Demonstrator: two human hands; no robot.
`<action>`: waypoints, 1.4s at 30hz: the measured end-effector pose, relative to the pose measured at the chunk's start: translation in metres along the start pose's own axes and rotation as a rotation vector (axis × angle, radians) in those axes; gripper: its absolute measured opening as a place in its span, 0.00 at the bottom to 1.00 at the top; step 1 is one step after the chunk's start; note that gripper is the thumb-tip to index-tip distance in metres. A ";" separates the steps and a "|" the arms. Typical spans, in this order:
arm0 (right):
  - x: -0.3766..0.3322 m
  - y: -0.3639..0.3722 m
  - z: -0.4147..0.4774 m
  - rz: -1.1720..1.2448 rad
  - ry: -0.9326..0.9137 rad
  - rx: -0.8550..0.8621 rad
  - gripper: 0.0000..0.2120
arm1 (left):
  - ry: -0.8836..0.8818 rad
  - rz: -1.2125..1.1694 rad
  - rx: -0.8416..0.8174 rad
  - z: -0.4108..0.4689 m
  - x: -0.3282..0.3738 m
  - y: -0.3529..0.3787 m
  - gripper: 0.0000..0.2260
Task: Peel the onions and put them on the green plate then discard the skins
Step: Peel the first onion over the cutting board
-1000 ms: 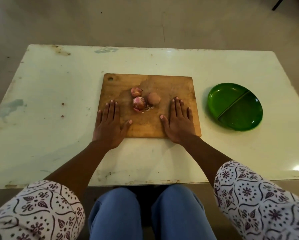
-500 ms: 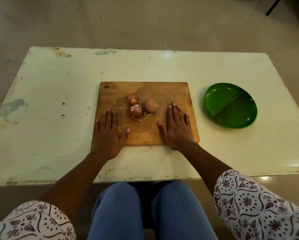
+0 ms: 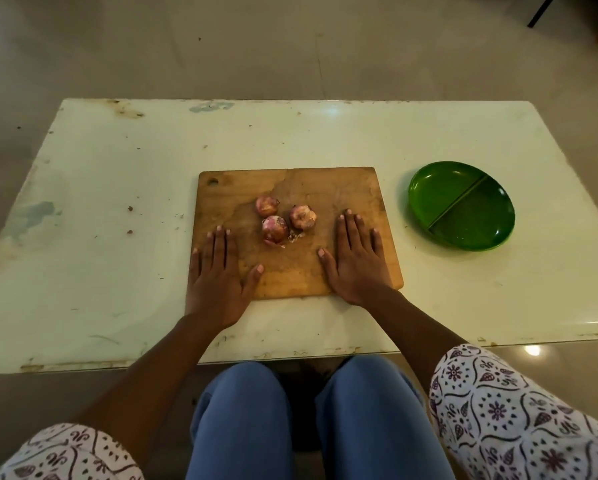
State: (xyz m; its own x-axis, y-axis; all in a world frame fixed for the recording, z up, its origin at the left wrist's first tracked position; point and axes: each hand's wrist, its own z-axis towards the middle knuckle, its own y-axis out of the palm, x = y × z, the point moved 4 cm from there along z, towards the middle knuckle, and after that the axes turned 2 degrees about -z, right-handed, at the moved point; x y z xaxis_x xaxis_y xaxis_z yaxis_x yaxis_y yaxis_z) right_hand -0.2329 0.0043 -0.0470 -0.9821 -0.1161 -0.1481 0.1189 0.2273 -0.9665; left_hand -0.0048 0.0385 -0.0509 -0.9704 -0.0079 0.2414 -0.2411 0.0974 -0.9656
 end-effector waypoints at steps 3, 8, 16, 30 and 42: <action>-0.002 0.000 -0.001 0.007 0.002 -0.019 0.38 | 0.004 -0.005 0.007 -0.001 -0.002 0.000 0.41; -0.001 -0.001 -0.002 0.011 0.004 -0.036 0.35 | 0.003 -0.020 0.006 -0.001 0.000 -0.001 0.42; 0.000 0.002 -0.012 0.024 0.011 -0.058 0.39 | 0.011 -0.027 0.009 -0.011 0.001 0.003 0.42; -0.011 -0.014 -0.019 0.199 0.095 -0.136 0.37 | -0.069 -0.130 -0.019 -0.025 0.006 -0.005 0.42; -0.046 -0.047 0.009 0.786 0.171 0.016 0.26 | -0.348 -0.921 0.397 0.023 0.046 -0.041 0.24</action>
State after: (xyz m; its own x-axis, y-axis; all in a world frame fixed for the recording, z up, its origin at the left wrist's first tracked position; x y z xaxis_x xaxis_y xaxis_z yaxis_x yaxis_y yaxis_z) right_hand -0.1917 -0.0093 0.0035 -0.6191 0.2224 -0.7532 0.7853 0.1666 -0.5963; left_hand -0.0400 0.0114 -0.0029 -0.3468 -0.2040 0.9155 -0.8124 -0.4225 -0.4019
